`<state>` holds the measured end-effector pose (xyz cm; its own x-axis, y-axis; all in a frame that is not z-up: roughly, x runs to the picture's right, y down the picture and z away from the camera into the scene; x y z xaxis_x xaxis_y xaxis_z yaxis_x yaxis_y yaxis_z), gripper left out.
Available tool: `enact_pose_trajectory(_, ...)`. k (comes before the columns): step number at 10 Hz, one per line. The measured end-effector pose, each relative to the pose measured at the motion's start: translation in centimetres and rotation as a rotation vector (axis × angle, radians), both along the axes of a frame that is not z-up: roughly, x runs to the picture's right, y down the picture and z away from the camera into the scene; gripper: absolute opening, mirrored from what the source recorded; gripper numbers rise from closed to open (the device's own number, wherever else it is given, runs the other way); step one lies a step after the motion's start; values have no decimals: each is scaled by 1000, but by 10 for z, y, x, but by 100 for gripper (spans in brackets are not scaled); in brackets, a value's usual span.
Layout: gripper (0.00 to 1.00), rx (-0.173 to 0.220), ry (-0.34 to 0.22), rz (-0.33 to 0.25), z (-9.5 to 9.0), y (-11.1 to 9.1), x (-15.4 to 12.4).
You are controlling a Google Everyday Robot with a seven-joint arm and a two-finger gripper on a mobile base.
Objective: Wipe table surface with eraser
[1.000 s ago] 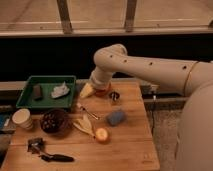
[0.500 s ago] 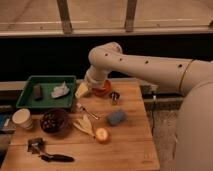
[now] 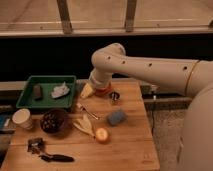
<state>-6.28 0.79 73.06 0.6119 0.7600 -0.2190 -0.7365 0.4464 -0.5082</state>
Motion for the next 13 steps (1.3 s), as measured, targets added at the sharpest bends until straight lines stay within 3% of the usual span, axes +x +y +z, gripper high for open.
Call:
enact_pose_trajectory(2, 80, 20, -39, -45, 11, -11, -19)
enact_pose_trajectory(5, 80, 82, -147, -116, 33, -40, -82)
enact_pose_trajectory(8, 80, 184, -299, -140, 50, -69, -141)
enact_pose_trajectory(9, 80, 230, -363, -106, 53, -77, -157)
enact_pose_trajectory(11, 80, 335, -484, 15, 59, -84, -174)
enact_pose_trajectory(13, 80, 398, -549, 85, 59, -85, -185)
